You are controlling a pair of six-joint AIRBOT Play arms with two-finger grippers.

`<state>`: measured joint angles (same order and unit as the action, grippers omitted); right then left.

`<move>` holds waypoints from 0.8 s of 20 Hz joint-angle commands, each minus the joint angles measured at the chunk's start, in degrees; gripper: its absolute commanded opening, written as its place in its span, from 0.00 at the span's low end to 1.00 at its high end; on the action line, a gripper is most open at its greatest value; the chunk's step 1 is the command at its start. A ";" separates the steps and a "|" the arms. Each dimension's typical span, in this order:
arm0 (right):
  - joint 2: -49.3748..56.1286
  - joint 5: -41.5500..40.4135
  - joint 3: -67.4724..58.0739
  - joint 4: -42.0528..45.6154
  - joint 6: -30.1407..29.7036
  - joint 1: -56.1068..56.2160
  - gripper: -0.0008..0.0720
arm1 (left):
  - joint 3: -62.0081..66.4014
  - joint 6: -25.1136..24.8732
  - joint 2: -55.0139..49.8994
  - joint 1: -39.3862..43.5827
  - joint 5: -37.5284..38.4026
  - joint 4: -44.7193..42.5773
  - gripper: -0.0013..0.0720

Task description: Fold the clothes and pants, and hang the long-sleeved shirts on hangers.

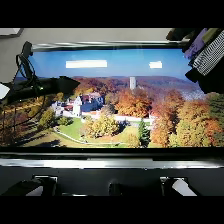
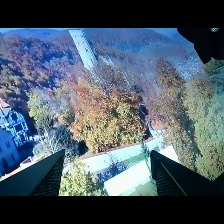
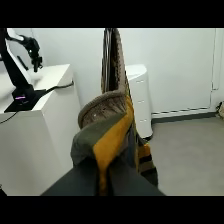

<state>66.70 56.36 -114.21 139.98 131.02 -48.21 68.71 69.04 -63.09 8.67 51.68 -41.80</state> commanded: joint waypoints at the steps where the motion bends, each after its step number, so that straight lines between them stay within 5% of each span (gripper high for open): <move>1: -0.92 0.48 -0.04 -9.75 -3.98 -2.23 0.35 | -0.02 -0.04 0.00 0.02 -0.02 0.00 0.84; 2: -1.86 1.64 -0.04 -10.03 -4.31 -2.23 0.59 | 0.00 0.00 0.00 0.02 -0.02 0.00 0.84; 3: -3.43 2.80 -0.04 -10.01 -5.49 -2.25 0.66 | 0.00 0.96 0.02 0.02 0.00 0.02 0.84; 7: -12.50 -2.38 -0.04 -17.27 -6.93 -2.23 0.67 | -0.02 2.58 0.02 0.00 0.02 -1.62 0.84; 11: -14.10 -9.86 -0.04 -57.55 -27.17 -2.23 0.68 | 0.00 2.60 0.09 0.00 0.09 -7.19 0.84; 13: -10.93 -2.95 -0.04 -80.26 -41.03 -0.85 0.68 | 0.00 2.58 0.09 0.00 1.44 -9.51 0.84; 16: -4.28 18.05 0.11 -75.69 -44.68 10.47 0.68 | -0.02 2.56 0.26 0.00 6.25 -14.60 0.84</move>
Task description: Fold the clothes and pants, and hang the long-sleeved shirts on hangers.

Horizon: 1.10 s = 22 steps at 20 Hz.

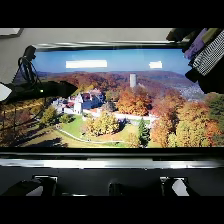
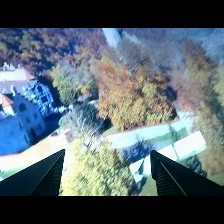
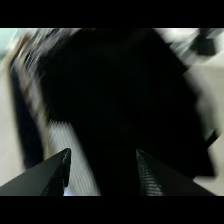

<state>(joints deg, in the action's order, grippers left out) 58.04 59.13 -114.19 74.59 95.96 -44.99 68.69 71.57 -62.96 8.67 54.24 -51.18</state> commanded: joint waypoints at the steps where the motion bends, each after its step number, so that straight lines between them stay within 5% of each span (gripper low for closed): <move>1: 6.34 20.09 1.03 -6.58 -9.86 12.04 0.68 | 0.00 0.02 0.24 0.00 4.79 -7.17 0.84; 4: 8.22 24.76 9.97 7.26 -12.68 28.30 0.68 | -0.61 -0.02 1.29 -0.11 5.29 -11.61 0.84; 9: 4.11 18.51 35.47 8.68 -12.48 49.53 0.68 | -6.60 -2.12 5.01 -3.23 5.11 -13.60 0.83; 10: 3.65 16.11 39.91 8.63 -11.78 52.72 0.67 | -7.85 -2.62 5.46 -3.78 5.07 -13.60 0.72; 11: 3.65 14.23 43.10 8.59 -10.56 55.15 0.60 | -8.72 -2.60 5.66 -4.24 5.33 -13.64 0.39; 12: 3.69 12.79 45.81 8.61 -10.49 57.29 0.25 | -9.05 -2.60 5.66 -4.48 5.73 -13.90 0.10; 13: 3.69 12.00 47.65 8.61 -10.69 58.73 0.05 | -9.16 -2.56 5.64 -4.57 5.73 -14.71 0.05; 22: 3.67 11.37 49.40 8.61 -10.69 60.02 0.04 | -9.16 -2.58 5.46 -4.52 5.77 -15.93 0.05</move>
